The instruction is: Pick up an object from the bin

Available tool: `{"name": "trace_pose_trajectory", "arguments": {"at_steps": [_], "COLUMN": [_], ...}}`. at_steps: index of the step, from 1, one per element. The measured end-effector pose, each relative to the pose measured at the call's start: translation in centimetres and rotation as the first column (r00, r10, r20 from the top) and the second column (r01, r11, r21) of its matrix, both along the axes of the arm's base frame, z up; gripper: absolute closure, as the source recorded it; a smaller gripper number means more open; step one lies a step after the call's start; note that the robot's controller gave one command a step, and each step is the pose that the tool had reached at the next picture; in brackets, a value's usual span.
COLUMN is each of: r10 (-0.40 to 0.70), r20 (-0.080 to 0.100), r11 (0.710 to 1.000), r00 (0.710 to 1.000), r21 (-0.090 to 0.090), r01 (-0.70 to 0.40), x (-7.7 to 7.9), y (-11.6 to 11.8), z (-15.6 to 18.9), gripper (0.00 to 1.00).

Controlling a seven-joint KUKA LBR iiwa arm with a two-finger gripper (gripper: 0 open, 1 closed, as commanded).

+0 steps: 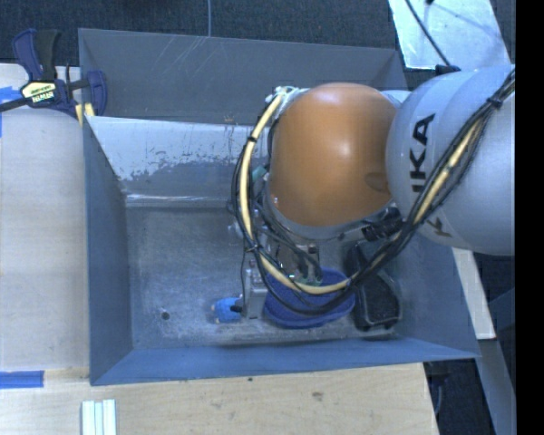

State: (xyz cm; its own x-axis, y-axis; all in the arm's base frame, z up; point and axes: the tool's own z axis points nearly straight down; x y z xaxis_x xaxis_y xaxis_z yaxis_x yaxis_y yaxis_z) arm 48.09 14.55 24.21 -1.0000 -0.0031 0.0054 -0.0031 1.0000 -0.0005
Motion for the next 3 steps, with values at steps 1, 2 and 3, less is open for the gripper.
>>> {"name": "trace_pose_trajectory", "arguments": {"at_steps": [1, 2, 3], "r10": [0.224, 0.225, 0.437], "r20": [0.001, 0.005, 0.011], "r11": [0.975, 0.974, 0.9], "r00": [0.975, 0.974, 0.9], "r21": [0.0, 0.001, -0.001], "r01": [-0.224, -0.225, -0.437], "x": [3.2, 3.3, 4.3], "y": [-5.2, -5.1, -4.9], "z": [-14.7, -14.5, -16.9], "gripper": [0.0, 1.0, 1.0]}}
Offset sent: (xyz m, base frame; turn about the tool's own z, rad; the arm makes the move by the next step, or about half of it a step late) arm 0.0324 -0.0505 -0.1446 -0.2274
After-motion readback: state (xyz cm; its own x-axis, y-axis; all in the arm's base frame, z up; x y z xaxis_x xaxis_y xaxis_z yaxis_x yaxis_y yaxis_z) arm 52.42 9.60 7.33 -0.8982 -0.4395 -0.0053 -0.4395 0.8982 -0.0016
